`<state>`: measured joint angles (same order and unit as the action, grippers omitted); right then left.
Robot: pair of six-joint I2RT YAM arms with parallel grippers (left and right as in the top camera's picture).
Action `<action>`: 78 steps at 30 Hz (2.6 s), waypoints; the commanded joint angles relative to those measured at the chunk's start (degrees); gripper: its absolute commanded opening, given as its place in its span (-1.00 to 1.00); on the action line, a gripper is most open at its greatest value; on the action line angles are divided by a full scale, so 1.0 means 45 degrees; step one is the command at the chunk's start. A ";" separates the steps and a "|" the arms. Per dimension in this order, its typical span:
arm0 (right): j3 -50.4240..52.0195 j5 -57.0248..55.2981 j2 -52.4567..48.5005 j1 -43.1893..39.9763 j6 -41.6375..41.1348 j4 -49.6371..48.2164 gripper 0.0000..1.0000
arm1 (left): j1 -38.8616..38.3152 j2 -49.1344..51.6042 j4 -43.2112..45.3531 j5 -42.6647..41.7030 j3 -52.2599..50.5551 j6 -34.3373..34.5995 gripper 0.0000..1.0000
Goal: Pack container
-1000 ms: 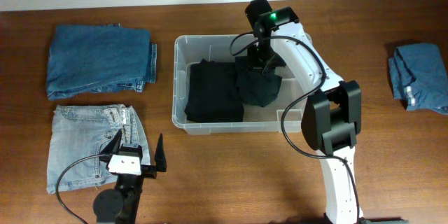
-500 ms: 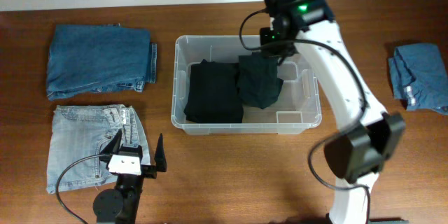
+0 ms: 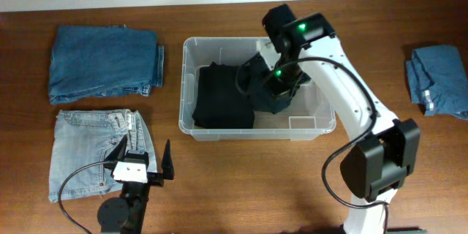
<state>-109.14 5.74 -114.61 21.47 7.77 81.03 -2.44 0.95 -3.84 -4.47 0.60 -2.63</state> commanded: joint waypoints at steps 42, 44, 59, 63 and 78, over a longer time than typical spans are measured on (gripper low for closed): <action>0.7159 -0.3473 0.0000 0.0141 1.2599 -0.9714 -0.92 | 0.0083 -0.0063 -0.0102 -0.0049 -0.0015 -0.0199 0.99; 0.7077 -0.3478 0.0204 0.0199 1.2541 -0.9719 -0.92 | 0.0083 -0.0063 -0.0102 -0.0049 -0.0015 -0.0199 0.99; 0.6819 -0.4799 0.1209 0.0282 1.1778 -1.1079 -0.92 | 0.0083 -0.0063 -0.0102 -0.0049 -0.0015 -0.0199 0.99; 0.6839 -0.3580 0.0991 0.0253 1.1696 -1.1691 -0.92 | 0.0083 -0.0058 -0.0102 -0.0049 -0.0015 -0.0199 0.99; 0.6873 -0.2045 -0.0437 -0.0053 0.9437 -1.3372 -0.92 | 0.0083 -0.0058 -0.0102 -0.0049 -0.0015 -0.0199 0.99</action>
<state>-78.39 -5.91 -114.08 21.41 53.65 20.91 -2.44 0.95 -3.86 -4.47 0.60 -2.63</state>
